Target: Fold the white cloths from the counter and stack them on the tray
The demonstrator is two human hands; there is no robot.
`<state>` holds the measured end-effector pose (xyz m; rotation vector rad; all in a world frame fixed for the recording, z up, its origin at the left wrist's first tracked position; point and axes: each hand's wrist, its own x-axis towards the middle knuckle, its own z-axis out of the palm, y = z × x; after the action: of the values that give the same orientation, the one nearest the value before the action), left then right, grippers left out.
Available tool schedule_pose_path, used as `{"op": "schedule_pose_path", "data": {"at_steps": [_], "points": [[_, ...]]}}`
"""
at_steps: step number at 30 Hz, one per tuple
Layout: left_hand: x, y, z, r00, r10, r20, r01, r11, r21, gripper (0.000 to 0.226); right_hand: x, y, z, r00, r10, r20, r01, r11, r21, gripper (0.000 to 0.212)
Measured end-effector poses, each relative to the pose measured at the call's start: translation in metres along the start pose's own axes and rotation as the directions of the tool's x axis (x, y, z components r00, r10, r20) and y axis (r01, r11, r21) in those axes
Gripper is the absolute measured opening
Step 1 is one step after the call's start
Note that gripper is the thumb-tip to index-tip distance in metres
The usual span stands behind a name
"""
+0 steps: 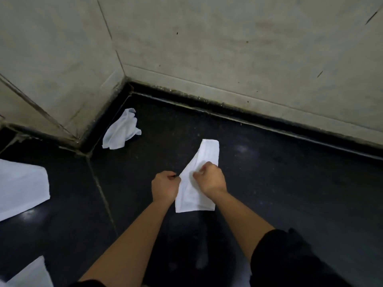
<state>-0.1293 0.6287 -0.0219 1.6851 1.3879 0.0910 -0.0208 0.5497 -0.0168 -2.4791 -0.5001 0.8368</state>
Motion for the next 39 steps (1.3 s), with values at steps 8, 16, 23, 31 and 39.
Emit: {"op": "schedule_pose_path", "data": {"at_steps": [8, 16, 23, 31, 39], "points": [[0.004, -0.004, 0.008, 0.982, 0.003, 0.189, -0.004, 1.0, 0.007, 0.013, 0.014, -0.015, 0.011, 0.988, 0.151, -0.04, -0.152, 0.987, -0.044, 0.025], [-0.004, -0.001, 0.011, 0.989, -0.034, 0.144, 0.061, 0.982, -0.181, 0.013, 0.019, 0.005, -0.009, 0.942, 0.311, 0.127, -0.331, 0.79, 0.516, 0.029], [-0.026, 0.003, 0.01, 0.969, -0.141, 0.201, 0.219, 0.866, -0.449, 0.013, -0.009, 0.057, -0.069, 0.927, 0.331, 0.178, -0.33, 0.491, 0.806, 0.018], [-0.071, -0.014, 0.019, 0.96, -0.169, 0.222, 0.243, 0.9, -0.362, 0.016, -0.041, 0.13, -0.103, 0.923, 0.38, 0.05, -0.331, 0.724, 0.606, 0.016], [-0.105, -0.035, 0.03, 0.923, -0.176, 0.343, 0.259, 0.942, -0.215, 0.026, -0.077, 0.171, -0.097, 0.929, 0.219, 0.298, -0.328, 0.862, 0.387, 0.014]]}}
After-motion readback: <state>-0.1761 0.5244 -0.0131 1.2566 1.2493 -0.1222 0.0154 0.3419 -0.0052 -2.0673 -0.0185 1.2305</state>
